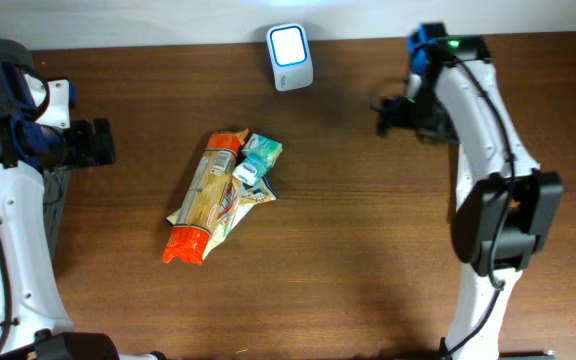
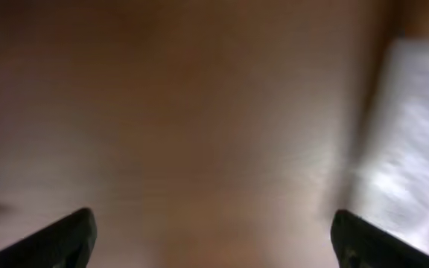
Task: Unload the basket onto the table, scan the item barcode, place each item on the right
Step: 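Carry the tube right and set it beside the mint packet, then reach into the pile and grasp a small teal tissue pack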
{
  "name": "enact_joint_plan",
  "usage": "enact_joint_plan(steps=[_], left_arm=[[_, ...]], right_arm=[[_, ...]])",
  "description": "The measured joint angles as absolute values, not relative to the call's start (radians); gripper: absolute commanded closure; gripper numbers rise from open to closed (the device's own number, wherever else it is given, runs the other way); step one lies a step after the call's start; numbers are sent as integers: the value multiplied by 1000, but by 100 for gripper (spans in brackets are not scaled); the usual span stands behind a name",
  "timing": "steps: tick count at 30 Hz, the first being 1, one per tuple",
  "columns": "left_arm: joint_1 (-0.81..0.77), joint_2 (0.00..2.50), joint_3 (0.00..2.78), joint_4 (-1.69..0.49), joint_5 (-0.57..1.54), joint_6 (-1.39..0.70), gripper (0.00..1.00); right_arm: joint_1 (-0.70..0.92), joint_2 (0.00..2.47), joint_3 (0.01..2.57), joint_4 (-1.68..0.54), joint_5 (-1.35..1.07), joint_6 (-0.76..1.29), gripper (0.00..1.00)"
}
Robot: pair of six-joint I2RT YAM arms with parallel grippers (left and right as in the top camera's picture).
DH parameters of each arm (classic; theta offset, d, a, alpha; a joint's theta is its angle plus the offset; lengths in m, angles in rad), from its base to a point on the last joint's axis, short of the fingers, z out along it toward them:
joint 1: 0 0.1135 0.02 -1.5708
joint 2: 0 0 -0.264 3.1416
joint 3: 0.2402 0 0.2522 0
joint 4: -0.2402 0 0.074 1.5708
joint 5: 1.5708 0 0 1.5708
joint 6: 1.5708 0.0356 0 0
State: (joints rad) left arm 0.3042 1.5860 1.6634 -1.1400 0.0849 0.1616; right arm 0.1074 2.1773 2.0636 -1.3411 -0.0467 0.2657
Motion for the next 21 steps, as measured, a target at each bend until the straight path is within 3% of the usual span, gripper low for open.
enact_joint_plan(steps=[3,6,12,17,21], left_arm=[[305,1586,1663,-1141,85,162,1],[304,1586,1663,-1140,85,162,1],[304,1586,1663,-1140,85,162,1],[304,1586,1663,-1140,85,162,1],[304,1586,1663,-1140,85,162,1]], right_arm=[[218,2179,2054,-1092,-171,256,1],[311,2189,2020,-902,-213,305,9],[363,2368,1996,-763,-373,339,34],[367,2448,1991,-694,-492,328,40],[392,2460,1991,-683,-526,302,56]])
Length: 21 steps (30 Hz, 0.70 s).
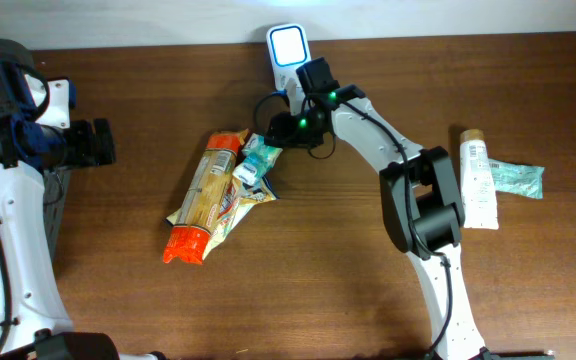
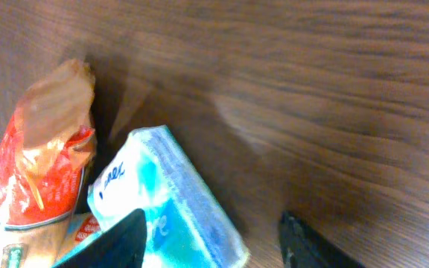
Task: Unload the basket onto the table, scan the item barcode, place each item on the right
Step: 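Reach into the pile and grasp a small teal tissue pack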
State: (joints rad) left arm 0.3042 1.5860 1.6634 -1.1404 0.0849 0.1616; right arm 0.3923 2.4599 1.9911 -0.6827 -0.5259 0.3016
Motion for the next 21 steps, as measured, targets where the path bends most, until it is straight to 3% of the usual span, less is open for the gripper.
enact_joint_plan(steps=[6,8,15,21], left_arm=[[304,1586,1663,-1141,85,162,1],[304,1586,1663,-1140,85,162,1],[304,1586,1663,-1140,85,162,1],[304,1586,1663,-1140,85,162,1]], right_arm=[[407,2474,1991,-698,-545,277,79],[408,2474,1990,-705,-545,274,96],[366,2466,1990,-813,-585,206,96],[308,2345,1965,-1081,-447,96,96]])
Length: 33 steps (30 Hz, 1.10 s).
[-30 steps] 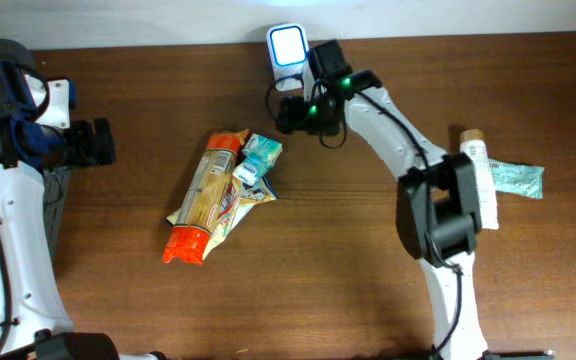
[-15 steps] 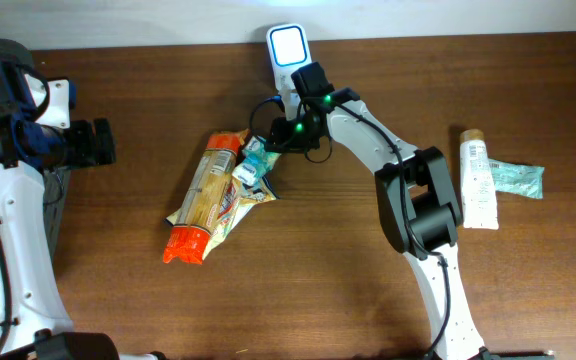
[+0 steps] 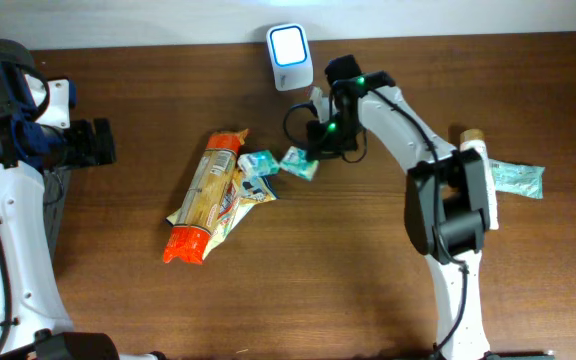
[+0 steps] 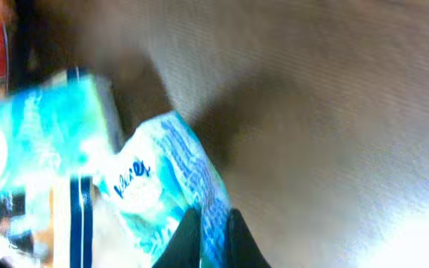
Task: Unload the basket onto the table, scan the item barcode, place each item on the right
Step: 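Reach into the pile and grasp a small teal tissue pack, then lift the tissue pack and bring it to the scanner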
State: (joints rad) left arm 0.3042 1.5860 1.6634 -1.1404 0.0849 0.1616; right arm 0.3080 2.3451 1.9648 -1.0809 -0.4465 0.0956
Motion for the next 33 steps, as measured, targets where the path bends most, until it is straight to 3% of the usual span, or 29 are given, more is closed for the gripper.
enact_joint_plan(steps=[3,9,12,15,18,27,33], left_arm=[[304,1586,1663,-1141,85,162,1],[305,1586,1663,-1140,85,162,1],[304,1586,1663,-1140,85,162,1],[304,1586,1663,-1140,85,162,1],[304,1586,1663,-1140,85,162,1],[304,1586,1663,-1141,85,162,1],[304,1586,1663,-1140,85,162,1]], right_arm=[[308,2305,1965,-1214,-318,48,96],[308,2305,1962,-1222,-217,-66,96],[305,2305,1962,-1218,-210,19,96],[269,2305,1962,-1205,-215,236,96],[210,2305,1962,-1205,-384,242,96],[-17,2305,1961,-1425,-1280,11,96],[-18,2305,1974,-1688,-1498,47,96]])
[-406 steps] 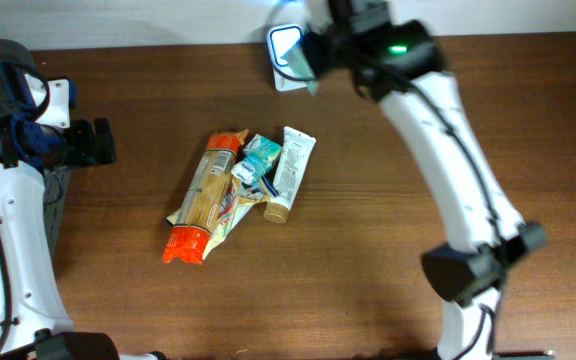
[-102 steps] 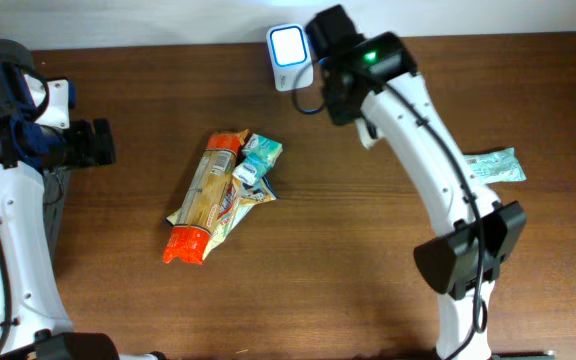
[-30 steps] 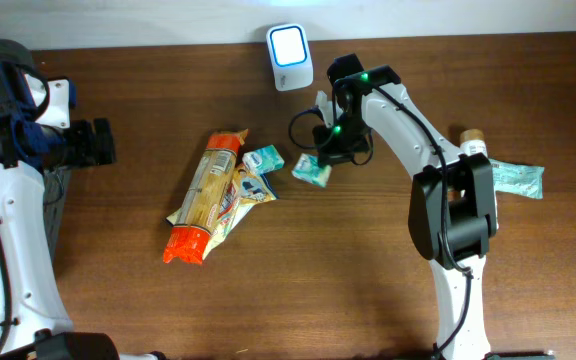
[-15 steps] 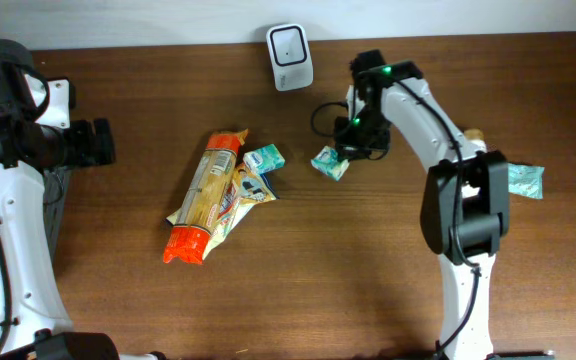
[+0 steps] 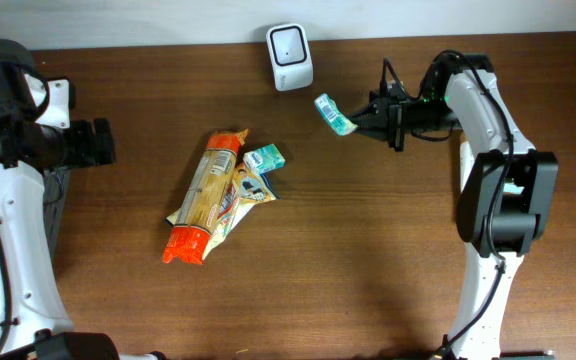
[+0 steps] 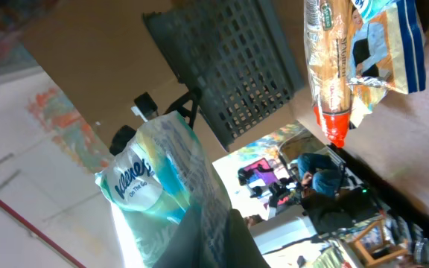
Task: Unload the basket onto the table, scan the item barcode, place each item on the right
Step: 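Lift the tissue pack and bring it to the scanner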
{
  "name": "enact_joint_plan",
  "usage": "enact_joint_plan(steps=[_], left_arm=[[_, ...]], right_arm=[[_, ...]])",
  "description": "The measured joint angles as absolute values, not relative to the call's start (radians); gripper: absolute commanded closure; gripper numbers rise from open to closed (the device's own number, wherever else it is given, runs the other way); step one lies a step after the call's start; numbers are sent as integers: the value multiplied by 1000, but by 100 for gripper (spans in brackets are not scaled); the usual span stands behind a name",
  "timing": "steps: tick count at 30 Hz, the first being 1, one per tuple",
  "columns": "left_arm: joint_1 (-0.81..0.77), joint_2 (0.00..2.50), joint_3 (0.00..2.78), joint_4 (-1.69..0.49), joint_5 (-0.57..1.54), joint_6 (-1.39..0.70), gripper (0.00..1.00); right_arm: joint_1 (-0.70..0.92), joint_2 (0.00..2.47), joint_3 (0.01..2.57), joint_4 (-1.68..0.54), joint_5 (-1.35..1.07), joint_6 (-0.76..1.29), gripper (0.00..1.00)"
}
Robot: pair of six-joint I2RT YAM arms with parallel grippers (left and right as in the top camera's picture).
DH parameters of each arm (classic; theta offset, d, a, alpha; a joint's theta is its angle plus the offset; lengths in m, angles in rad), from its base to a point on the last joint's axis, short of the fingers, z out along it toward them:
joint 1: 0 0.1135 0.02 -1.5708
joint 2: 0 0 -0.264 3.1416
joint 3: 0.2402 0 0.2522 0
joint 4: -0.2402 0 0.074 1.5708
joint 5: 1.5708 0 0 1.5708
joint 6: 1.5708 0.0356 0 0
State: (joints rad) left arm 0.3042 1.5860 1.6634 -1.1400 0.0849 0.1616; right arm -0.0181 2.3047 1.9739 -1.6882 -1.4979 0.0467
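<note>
My right gripper [image 5: 360, 122] is shut on a teal Kleenex tissue pack [image 5: 335, 114], held in the air just right of and in front of the white scanner [image 5: 290, 44] at the table's back edge. In the right wrist view the pack [image 6: 155, 175] sticks out leftward from between the dark fingers [image 6: 213, 234], its logo side showing. No barcode shows in either view. My left gripper [image 5: 96, 142] hangs at the far left, away from everything; its jaws cannot be made out.
A long pasta bag [image 5: 208, 195] with an orange end lies left of centre, with a second tissue pack [image 5: 264, 157] and a blue packet [image 5: 252, 186] against its right side. The right wrist view shows a black crate [image 6: 229, 67] beyond the table.
My right gripper, shut on the tissue pack, was low beside the pile; now it holds the pack higher and further right, near the scanner. The wrist has turned sideways. The left arm is unchanged.
My right gripper was open at the back right of the table. Then it was open at the tissue packs by the pasta bag. Then it was shut on one pack, just right of the pile. Now that pack is held by the scanner.
</note>
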Motion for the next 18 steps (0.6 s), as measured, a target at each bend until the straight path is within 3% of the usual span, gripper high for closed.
enact_joint_plan(steps=[6,10,18], left_arm=[[304,1586,1663,-1140,85,162,1],[304,1586,1663,-1141,85,162,1],[304,1586,1663,-1140,85,162,1]], right_arm=[[-16,2300,1975,-1691,-1517,22,96],[2,2297,1980,-1514,-1453,-64,96],[146,2294,2008,-1343,-733,-49,96]])
